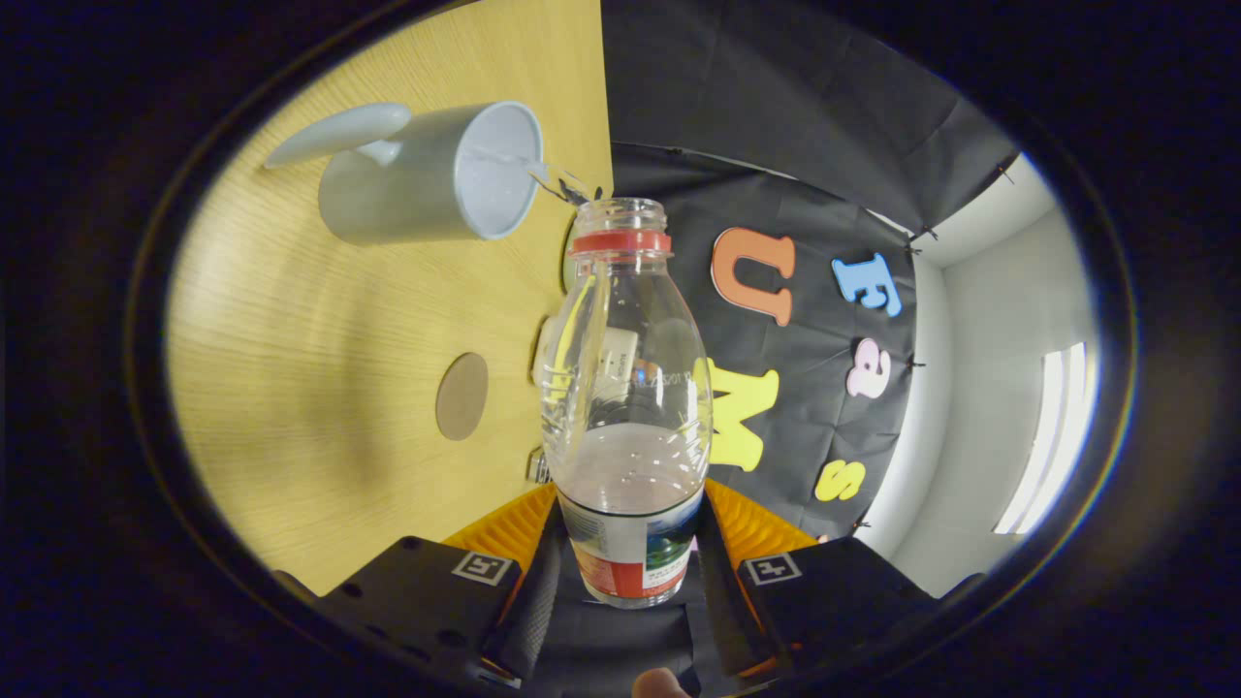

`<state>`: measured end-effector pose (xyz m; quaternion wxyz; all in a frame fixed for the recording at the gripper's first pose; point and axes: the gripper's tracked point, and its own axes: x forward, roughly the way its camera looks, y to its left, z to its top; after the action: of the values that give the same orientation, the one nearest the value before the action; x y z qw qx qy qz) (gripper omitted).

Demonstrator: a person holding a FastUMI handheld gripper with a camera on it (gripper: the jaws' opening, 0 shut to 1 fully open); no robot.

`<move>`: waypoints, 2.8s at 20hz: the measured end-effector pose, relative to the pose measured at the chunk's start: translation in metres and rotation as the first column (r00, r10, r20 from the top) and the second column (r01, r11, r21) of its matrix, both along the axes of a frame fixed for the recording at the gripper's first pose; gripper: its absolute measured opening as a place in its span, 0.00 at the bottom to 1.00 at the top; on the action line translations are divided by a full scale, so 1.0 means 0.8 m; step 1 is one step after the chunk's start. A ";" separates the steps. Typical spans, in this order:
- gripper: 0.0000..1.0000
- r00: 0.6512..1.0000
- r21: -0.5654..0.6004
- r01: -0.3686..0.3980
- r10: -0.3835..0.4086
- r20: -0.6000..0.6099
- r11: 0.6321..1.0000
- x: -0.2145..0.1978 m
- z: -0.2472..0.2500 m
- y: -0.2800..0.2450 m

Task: Take the bottle from table, then pour the juice into the cup, finally place the bottle on the coaster

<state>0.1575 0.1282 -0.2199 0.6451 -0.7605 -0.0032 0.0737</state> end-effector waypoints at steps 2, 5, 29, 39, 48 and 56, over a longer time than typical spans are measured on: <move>0.72 1.000 -0.004 -0.002 0.002 0.004 1.000 0.003 0.005 -0.001; 0.73 1.000 -0.017 -0.005 0.005 0.006 1.000 0.002 0.007 0.004; 0.72 0.999 -0.103 -0.031 0.034 0.029 0.994 0.007 0.032 0.012; 0.72 0.998 -0.141 -0.041 0.046 0.038 0.989 0.012 0.047 0.016; 0.72 0.996 -0.173 -0.066 0.075 0.045 0.983 0.020 0.054 0.025; 0.72 0.994 -0.221 -0.085 0.099 0.053 0.972 0.019 0.065 0.031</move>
<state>0.1729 0.1528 -0.1678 0.5531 -0.8278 -0.0507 0.0791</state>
